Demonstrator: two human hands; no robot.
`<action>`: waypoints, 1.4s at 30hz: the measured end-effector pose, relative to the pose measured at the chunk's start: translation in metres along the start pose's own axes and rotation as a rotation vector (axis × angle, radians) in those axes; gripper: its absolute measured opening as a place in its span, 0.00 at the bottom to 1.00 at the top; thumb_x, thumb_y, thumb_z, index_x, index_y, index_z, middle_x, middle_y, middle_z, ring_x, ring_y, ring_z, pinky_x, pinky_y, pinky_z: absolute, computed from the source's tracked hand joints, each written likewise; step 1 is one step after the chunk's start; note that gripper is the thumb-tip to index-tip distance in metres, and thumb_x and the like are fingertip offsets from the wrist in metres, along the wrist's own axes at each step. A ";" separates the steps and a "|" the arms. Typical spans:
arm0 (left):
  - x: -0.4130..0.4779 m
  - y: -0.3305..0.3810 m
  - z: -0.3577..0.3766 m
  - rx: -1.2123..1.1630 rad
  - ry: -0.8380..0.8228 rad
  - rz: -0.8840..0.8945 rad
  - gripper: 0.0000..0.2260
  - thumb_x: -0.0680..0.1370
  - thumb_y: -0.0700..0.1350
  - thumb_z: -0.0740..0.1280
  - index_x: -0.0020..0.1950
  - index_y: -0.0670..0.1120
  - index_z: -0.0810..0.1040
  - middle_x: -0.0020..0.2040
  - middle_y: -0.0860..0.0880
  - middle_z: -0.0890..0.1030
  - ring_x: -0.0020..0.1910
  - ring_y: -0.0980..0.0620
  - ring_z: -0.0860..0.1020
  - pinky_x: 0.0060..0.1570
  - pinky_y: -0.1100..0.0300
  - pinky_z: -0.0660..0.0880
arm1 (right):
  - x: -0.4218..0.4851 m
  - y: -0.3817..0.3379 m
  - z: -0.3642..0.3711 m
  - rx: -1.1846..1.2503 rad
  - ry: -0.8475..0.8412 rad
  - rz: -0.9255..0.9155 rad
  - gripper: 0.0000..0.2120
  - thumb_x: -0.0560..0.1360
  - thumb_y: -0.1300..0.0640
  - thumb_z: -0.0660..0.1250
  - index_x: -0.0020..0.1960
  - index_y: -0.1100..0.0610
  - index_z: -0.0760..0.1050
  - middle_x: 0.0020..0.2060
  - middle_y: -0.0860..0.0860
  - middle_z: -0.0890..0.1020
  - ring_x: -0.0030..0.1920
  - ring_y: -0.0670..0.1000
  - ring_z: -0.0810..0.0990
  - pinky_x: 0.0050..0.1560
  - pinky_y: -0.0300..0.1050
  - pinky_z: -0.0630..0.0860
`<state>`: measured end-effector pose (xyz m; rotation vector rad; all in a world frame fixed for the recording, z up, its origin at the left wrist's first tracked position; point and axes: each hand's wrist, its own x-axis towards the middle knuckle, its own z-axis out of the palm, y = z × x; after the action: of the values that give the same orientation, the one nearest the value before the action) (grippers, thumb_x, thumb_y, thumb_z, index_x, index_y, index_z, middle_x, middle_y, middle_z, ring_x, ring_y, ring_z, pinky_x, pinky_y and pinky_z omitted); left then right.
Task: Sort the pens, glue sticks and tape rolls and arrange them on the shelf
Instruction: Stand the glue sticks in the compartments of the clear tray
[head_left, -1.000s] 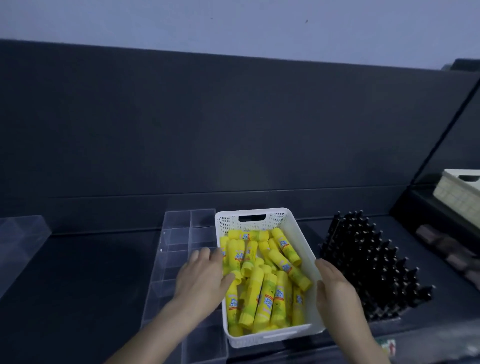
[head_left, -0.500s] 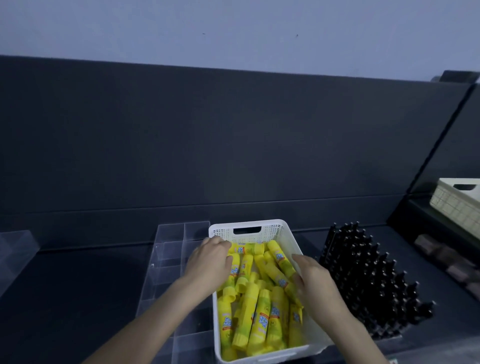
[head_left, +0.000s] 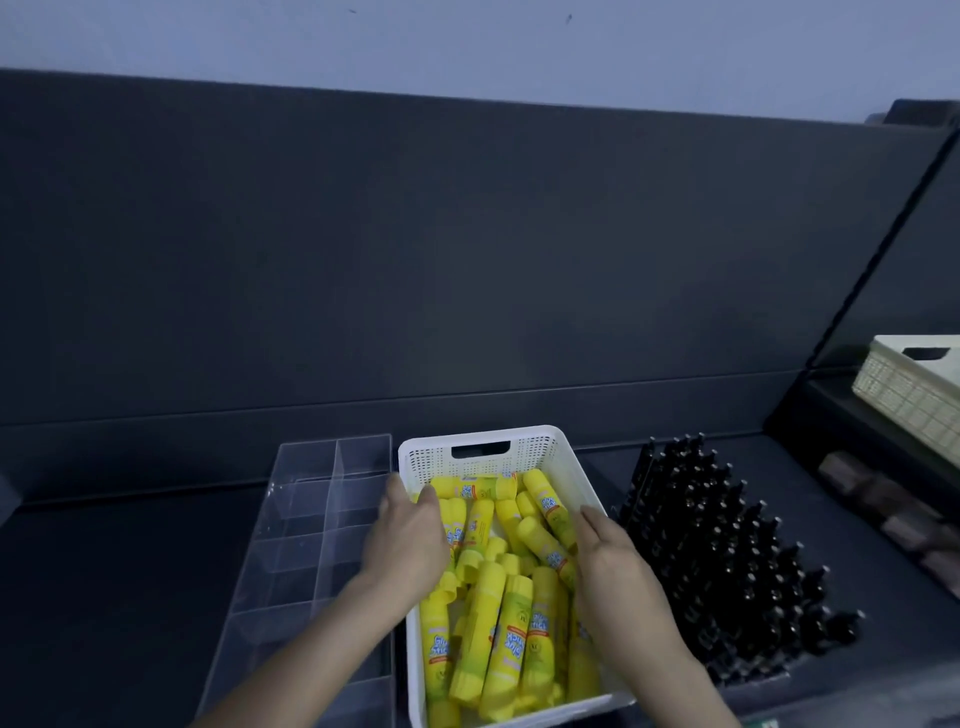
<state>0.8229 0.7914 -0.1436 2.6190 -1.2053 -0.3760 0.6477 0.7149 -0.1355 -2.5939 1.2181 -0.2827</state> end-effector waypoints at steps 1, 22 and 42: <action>-0.001 0.002 0.000 0.011 -0.006 -0.002 0.19 0.80 0.42 0.55 0.71 0.42 0.61 0.73 0.37 0.53 0.69 0.39 0.63 0.60 0.49 0.69 | 0.000 0.003 0.000 -0.001 0.005 0.004 0.27 0.73 0.70 0.55 0.71 0.56 0.62 0.70 0.48 0.63 0.68 0.49 0.68 0.63 0.38 0.70; 0.039 0.047 -0.011 0.290 -0.166 0.359 0.19 0.79 0.54 0.59 0.67 0.47 0.68 0.64 0.44 0.71 0.65 0.44 0.69 0.59 0.52 0.67 | 0.040 -0.006 0.017 0.079 -0.203 0.132 0.16 0.75 0.50 0.62 0.57 0.60 0.68 0.56 0.56 0.78 0.56 0.57 0.77 0.43 0.44 0.66; 0.029 0.064 -0.017 0.227 -0.254 -0.012 0.20 0.69 0.52 0.72 0.57 0.45 0.75 0.57 0.47 0.78 0.57 0.46 0.77 0.45 0.59 0.70 | 0.034 -0.002 0.006 0.683 0.136 0.122 0.16 0.74 0.58 0.67 0.61 0.59 0.72 0.43 0.51 0.82 0.40 0.50 0.79 0.34 0.32 0.66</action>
<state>0.8013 0.7307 -0.1109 2.8379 -1.3846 -0.6244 0.6720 0.6910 -0.1384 -1.9303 1.0705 -0.7168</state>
